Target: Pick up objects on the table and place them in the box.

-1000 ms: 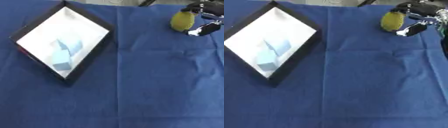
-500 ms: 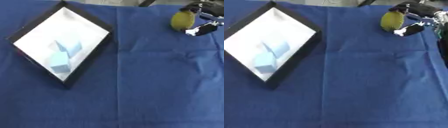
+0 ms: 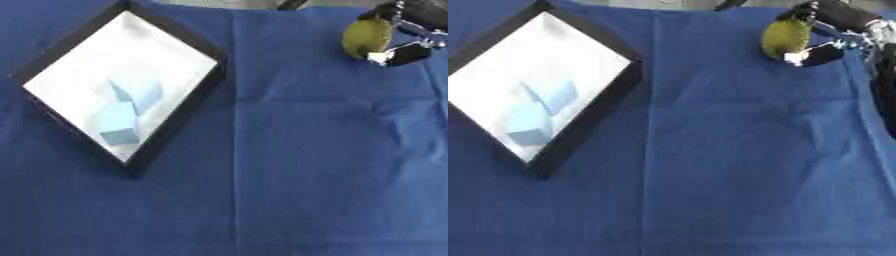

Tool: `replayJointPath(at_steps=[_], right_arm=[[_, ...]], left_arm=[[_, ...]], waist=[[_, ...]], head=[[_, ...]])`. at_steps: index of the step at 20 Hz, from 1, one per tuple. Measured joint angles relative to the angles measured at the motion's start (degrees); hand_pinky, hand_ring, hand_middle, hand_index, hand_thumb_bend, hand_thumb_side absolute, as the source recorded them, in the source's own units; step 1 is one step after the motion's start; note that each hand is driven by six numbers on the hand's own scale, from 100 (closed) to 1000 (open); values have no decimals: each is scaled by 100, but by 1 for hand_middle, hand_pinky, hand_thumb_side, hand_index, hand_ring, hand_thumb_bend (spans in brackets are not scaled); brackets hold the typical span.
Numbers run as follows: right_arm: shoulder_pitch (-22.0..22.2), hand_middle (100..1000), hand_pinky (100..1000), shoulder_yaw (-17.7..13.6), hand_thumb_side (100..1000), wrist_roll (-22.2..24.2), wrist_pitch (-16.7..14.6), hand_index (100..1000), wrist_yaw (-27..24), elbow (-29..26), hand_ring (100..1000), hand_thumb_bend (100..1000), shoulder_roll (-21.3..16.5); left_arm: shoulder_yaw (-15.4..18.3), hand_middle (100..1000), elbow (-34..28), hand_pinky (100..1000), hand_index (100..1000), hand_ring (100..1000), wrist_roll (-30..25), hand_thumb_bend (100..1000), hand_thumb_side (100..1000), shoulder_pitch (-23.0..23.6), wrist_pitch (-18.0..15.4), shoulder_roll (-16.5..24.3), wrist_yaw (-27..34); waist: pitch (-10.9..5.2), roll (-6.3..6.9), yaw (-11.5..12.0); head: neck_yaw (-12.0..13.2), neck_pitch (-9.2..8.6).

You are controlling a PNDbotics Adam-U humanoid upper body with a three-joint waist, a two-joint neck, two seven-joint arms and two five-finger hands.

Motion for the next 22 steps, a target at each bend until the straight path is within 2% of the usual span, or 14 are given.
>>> replayJointPath(at_steps=[1,2,3,4,7,8,9,10,16,22], right_arm=[[0,635,800,-11,658,-118,67,821,56,-10,738,225,5],[0,599,783,-26,644,-243,126,776,104,-20,719,188,14],[0,595,781,-41,644,-374,170,771,140,-27,717,187,28],[0,546,783,-46,634,-501,199,717,162,-28,722,164,40],[0,510,788,-72,548,-848,160,664,137,-28,719,134,44],[1,493,789,-73,493,-898,154,626,94,-29,714,109,44],[2,474,788,-73,559,-906,162,594,38,-31,704,100,44],[3,465,789,-71,454,-913,169,585,-28,-35,701,100,44],[4,459,797,92,405,-920,176,574,-356,-180,694,100,77],[4,466,800,256,355,-805,61,585,-890,-482,689,100,83]], left_arm=[[0,922,0,666,670,1000,-7,100,612,0,-7,0,1],[-2,921,0,665,669,1000,-12,100,613,0,-12,0,1],[-2,920,0,665,669,1000,-14,100,613,0,-14,0,1],[-2,919,1,664,668,1000,-16,100,614,0,-15,0,1],[-3,916,2,663,667,1000,-33,100,614,1,-10,0,1],[-3,914,2,663,666,1000,-41,100,613,2,-4,0,1],[-3,914,2,662,666,1000,-47,100,613,6,1,0,2],[-3,911,2,662,664,1000,-49,100,613,7,4,0,4],[-19,907,2,658,661,1000,-80,100,612,24,37,0,31],[-31,907,2,657,660,1000,-83,100,610,65,73,0,60]], waist=[[6,0,7],[13,0,7],[19,0,7],[21,0,7],[21,0,-9],[21,0,-15],[21,0,-25],[21,0,-39],[18,0,-74],[-31,-1,-150]], head=[[-16,-15],[-27,-24],[-33,-29],[-35,-31],[-29,-27],[-22,-14],[-12,3],[-8,14],[11,84],[72,265]])
